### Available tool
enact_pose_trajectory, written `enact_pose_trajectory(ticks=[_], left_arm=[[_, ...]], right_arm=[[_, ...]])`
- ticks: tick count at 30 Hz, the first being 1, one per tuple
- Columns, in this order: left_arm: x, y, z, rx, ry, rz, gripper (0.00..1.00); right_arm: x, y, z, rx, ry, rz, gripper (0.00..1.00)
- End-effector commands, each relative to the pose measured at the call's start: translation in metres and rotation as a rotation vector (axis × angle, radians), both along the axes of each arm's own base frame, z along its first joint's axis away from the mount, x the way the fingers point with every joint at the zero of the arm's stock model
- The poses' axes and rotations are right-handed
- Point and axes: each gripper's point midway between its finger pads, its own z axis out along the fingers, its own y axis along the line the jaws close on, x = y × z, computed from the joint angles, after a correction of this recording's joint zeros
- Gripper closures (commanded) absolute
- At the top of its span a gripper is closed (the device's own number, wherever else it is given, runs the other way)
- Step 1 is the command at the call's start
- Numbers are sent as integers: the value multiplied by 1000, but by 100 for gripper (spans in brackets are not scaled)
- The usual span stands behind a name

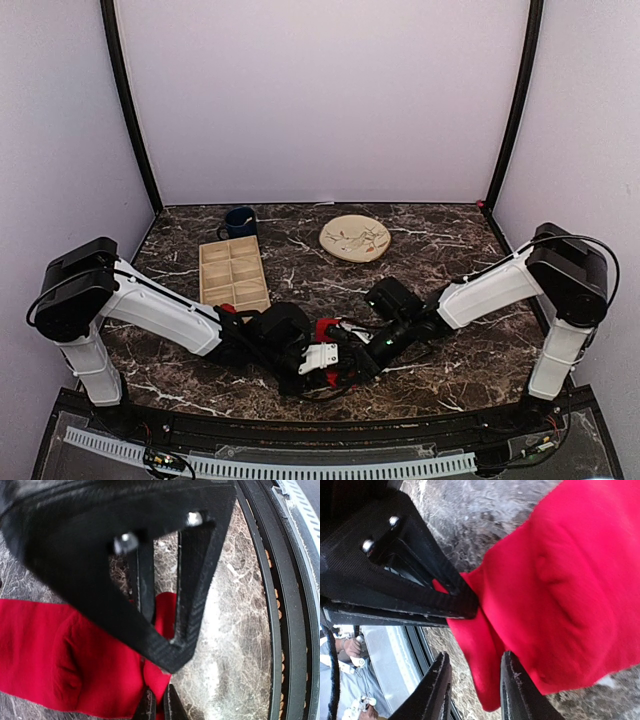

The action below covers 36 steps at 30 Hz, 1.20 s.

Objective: Roll the socks
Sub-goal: Roll the sock at the center of the board.

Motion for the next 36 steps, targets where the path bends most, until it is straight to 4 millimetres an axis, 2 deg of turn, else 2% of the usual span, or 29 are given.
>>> enact_pose_trajectory(ticks=[1, 18, 25, 29, 36], left_arm=[[-17, 30, -33, 125, 106, 6, 97], [-15, 36, -35, 115, 186, 48, 97], [-19, 39, -38, 135, 272, 44, 97], [-20, 39, -39, 141, 323, 40, 97], [-27, 42, -42, 167, 445, 25, 97]], right_arm=[[14, -16, -10, -47, -20, -94, 69], [31, -29, 4, -5, -111, -177, 66], [38, -34, 11, 17, -203, -198, 65], [43, -39, 23, 42, -279, -213, 65], [42, -49, 28, 59, -385, -224, 65]])
